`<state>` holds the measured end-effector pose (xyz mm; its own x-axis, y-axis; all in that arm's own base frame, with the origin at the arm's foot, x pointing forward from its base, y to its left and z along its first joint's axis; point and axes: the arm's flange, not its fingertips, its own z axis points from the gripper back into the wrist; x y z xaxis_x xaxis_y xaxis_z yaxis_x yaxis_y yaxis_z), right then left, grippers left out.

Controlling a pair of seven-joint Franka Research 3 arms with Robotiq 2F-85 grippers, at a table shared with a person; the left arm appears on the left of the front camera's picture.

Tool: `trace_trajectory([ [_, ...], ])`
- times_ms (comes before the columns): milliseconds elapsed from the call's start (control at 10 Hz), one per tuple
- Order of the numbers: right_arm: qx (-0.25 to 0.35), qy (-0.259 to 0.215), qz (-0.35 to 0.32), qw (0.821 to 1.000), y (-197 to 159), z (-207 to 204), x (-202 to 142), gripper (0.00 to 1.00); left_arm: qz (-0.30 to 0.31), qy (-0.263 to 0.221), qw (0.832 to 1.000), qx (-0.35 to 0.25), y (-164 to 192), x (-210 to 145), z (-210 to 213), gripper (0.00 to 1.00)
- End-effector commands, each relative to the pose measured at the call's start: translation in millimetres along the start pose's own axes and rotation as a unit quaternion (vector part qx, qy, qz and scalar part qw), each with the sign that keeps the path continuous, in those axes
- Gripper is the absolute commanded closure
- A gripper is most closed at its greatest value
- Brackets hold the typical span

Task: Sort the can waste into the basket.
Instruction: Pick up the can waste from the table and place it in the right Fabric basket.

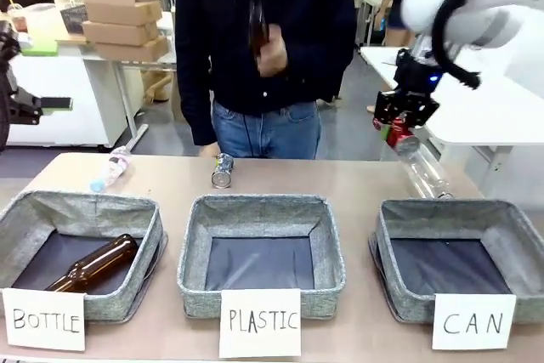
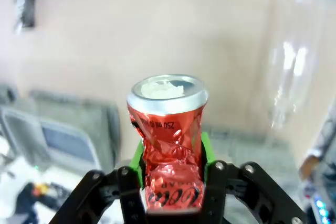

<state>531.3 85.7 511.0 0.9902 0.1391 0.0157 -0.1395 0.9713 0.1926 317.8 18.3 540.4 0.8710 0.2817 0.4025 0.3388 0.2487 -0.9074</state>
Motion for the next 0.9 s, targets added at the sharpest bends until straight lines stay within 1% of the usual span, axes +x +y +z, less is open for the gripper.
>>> trace_trajectory([
  [0,0.017,0.034,0.053,0.998,-12,18,-76,1.0,-0.007,-0.004,1.0,-0.013,0,0,-1,0.0],
  [100,0.033,0.006,0.08,0.996,-22,28,-114,1.0,-0.007,-0.004,1.0,-0.013,0,0,-1,0.0],
  [200,0.041,-0.015,0.089,0.995,-32,27,-148,1.0,-0.007,-0.004,1.0,-0.013,0,0,-1,0.0],
  [300,0.047,-0.039,0.078,0.995,-44,18,-174,1.0,-0.007,-0.004,1.0,-0.013,0,0,-1,0.0],
  [400,0.066,-0.056,0.071,0.994,-57,6,-194,1.0,-0.007,-0.004,1.0,-0.013,0,0,-1,0.0],
  [500,0.086,-0.065,0.056,0.993,-70,-1,-201,1.0,-0.007,-0.004,1.0,-0.013,0,0,-1,0.0],
  [600,0.093,-0.069,0.045,0.992,-78,-4,-203,1.0,-0.007,-0.004,1.0,-0.013,0,0,-1,0.0],
  [800,0.101,-0.068,0.044,0.992,-86,-5,-201,1.0,-0.007,-0.004,1.0,-0.013,0,0,-1,0.0],
])
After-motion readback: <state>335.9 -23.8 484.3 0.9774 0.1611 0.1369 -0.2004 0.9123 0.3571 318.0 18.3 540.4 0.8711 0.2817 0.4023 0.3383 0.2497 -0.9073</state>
